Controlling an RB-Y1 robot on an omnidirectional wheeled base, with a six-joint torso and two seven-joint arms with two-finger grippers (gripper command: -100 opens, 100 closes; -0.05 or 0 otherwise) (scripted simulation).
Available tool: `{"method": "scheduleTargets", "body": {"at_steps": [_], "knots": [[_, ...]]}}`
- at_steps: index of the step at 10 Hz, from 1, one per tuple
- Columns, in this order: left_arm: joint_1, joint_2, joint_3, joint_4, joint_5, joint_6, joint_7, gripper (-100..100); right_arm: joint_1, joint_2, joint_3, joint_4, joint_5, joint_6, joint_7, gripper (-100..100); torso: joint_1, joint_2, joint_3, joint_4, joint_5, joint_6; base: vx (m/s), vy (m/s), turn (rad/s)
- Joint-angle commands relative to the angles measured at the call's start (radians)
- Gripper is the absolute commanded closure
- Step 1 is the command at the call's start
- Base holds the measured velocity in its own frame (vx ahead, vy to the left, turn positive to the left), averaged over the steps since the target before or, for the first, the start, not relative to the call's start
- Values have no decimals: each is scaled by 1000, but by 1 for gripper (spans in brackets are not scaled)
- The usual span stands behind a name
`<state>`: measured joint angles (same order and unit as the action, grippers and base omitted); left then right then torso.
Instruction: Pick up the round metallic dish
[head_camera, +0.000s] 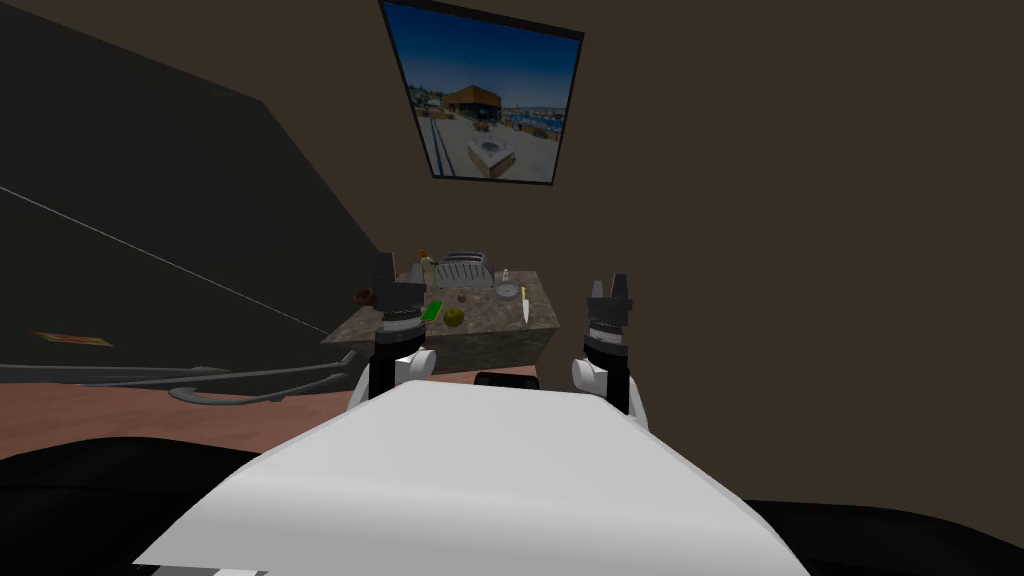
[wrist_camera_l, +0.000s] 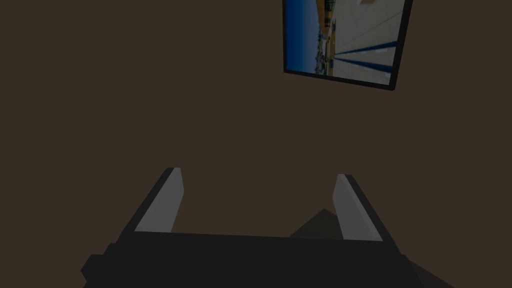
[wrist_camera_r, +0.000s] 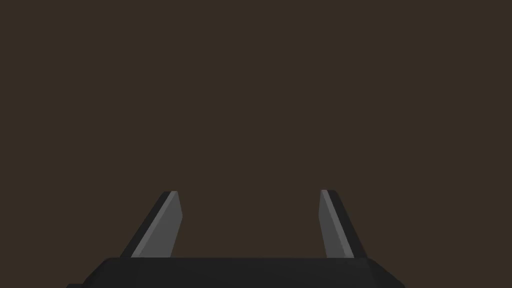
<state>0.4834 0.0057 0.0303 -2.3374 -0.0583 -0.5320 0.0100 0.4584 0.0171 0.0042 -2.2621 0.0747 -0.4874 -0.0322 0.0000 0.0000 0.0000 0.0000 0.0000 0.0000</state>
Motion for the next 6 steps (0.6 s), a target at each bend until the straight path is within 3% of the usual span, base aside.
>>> {"method": "scheduleTargets", "body": {"at_steps": [1, 6], "knots": [[0, 0, 0, 0, 0, 0, 0, 0, -15, -29, 3, 14, 8, -5, 4, -100, 0, 0, 0, 0, 0, 0, -4, 4, 16], [0, 0, 0, 0, 0, 0, 0, 0, -128, -152, 32, 128, 82, -31, 33, -100, 2, 1, 0, 0, 0, 0, -17, 20, 33]]}}
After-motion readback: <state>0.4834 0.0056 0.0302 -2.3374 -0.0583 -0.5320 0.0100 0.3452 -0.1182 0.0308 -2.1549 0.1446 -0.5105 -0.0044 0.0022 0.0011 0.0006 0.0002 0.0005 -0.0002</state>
